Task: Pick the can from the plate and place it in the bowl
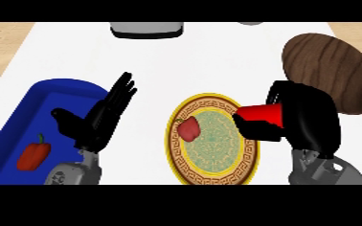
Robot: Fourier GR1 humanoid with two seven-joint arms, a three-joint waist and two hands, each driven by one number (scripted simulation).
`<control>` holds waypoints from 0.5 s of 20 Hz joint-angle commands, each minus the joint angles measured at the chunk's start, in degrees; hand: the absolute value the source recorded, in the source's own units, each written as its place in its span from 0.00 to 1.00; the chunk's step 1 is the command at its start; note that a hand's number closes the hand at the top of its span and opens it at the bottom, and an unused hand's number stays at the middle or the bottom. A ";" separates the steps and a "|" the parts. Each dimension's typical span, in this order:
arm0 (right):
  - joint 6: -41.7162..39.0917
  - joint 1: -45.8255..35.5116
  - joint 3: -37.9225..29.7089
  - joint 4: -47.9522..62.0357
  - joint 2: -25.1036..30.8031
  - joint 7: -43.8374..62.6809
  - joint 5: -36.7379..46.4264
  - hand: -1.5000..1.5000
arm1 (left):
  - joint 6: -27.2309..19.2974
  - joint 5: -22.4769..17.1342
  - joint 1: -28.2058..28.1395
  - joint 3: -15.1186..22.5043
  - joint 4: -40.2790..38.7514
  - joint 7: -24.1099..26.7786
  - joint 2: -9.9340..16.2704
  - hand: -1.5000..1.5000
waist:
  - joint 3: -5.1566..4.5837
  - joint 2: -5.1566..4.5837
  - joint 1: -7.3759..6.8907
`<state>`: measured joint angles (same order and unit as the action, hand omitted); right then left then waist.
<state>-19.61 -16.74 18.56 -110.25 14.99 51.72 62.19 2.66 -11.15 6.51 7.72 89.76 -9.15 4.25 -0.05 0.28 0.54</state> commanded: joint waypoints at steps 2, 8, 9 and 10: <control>-9.73 -5.47 -2.91 -10.67 0.07 6.59 1.18 1.00 | 3.01 -2.01 -0.71 -1.36 -0.05 0.35 1.27 0.50 | -0.01 -0.09 -0.34; -12.44 -12.71 -14.31 -8.09 1.35 1.39 -2.87 1.00 | 1.17 0.21 0.09 -0.09 0.91 -0.67 -0.72 0.50 | 0.03 -0.24 -0.69; -12.20 -11.41 -13.16 -9.76 0.45 2.73 -1.32 1.00 | -0.81 1.79 -0.30 0.92 1.16 -1.73 -1.82 0.50 | 0.03 -0.21 -0.61; -12.23 -10.57 -13.64 -9.30 1.00 1.21 -1.08 1.00 | 1.72 -0.02 2.30 -2.05 -2.65 -0.62 -0.24 0.50 | 0.03 -0.26 -0.50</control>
<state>-28.80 -25.32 7.86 -119.60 15.99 51.19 61.11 3.69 -11.03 7.02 6.99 89.43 -9.87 3.99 -0.04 0.11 0.08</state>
